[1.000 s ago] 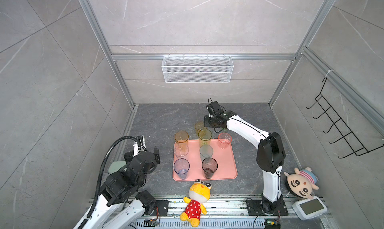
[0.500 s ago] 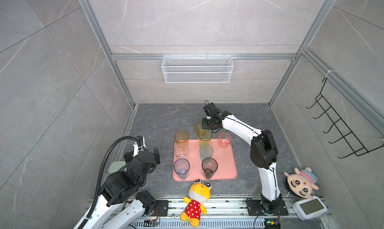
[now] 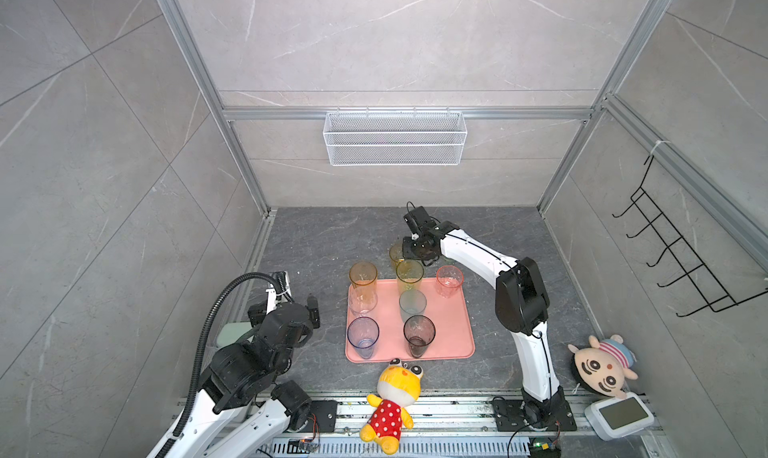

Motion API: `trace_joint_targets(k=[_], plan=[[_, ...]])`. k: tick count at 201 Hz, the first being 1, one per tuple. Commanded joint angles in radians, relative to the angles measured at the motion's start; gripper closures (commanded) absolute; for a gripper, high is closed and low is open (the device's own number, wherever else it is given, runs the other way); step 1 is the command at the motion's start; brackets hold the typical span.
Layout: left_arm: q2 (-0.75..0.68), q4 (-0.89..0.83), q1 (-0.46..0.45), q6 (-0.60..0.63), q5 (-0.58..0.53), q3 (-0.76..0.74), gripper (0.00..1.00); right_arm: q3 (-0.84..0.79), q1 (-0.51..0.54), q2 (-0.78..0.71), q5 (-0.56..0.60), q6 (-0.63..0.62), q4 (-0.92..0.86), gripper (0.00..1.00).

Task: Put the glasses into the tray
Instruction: 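Move the right gripper over the amber glass beyond the tray, then lower the right gripper onto the amber glass rim and close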

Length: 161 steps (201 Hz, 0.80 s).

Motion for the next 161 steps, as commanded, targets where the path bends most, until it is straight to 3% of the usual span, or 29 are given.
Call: trace_joint_targets(k=[1, 161], plan=[[-0.007, 0.009, -0.006, -0.024, -0.001, 0.001, 0.04, 0.03, 0.006, 0.032, -0.009, 0.008, -0.029, 0.63], [-0.007, 0.005, -0.009, -0.026, -0.003, 0.0, 0.03, 0.043, 0.003, 0.011, 0.027, -0.01, -0.031, 0.9]])
